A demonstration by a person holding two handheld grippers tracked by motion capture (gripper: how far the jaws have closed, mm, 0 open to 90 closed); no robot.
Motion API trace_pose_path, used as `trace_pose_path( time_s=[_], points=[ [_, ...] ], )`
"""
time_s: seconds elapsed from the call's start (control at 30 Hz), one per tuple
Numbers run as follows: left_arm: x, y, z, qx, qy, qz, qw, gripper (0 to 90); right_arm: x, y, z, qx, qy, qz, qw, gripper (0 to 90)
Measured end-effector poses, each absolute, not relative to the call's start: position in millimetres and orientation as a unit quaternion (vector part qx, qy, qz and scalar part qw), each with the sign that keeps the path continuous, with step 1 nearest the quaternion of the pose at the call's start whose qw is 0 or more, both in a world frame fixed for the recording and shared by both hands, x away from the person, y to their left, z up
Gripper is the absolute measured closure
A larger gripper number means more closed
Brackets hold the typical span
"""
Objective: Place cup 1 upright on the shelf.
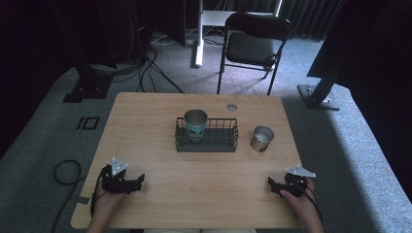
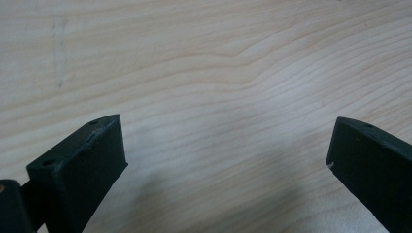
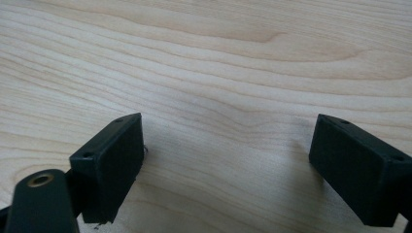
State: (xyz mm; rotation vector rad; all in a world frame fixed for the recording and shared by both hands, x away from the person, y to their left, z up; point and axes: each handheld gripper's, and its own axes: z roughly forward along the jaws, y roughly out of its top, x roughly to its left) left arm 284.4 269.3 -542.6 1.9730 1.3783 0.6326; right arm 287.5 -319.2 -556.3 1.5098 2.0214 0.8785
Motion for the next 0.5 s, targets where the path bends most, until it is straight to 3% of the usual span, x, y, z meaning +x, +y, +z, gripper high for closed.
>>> trace_pose_path(
  time_s=[0.5],
  points=[
    [280,282,-550,0.719,0.592,0.255,0.260,1.3,287,-319,-556,0.550,0.736,0.320,0.233,12.3]
  ],
)
